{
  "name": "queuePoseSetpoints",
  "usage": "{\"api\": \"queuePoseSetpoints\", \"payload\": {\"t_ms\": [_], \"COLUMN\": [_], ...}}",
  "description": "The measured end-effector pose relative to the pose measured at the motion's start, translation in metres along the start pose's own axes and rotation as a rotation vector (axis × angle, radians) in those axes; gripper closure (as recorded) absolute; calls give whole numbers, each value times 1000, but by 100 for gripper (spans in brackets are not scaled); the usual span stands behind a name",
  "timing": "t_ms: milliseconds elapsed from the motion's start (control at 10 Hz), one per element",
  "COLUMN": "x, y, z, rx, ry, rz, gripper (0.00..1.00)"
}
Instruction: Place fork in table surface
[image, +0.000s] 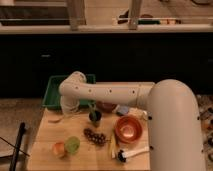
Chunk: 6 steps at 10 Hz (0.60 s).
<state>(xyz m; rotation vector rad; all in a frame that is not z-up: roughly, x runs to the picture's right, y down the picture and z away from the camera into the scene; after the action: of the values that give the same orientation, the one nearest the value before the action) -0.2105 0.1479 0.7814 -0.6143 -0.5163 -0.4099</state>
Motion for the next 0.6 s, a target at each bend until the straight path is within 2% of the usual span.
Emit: {"api": "queuePoseSetpoints", "payload": {"t_ms": [600], "x": [6], "y": [13], "z": [8], "rx": [-6], "ry": [-36], "rz": [16], "gripper": [100]}}
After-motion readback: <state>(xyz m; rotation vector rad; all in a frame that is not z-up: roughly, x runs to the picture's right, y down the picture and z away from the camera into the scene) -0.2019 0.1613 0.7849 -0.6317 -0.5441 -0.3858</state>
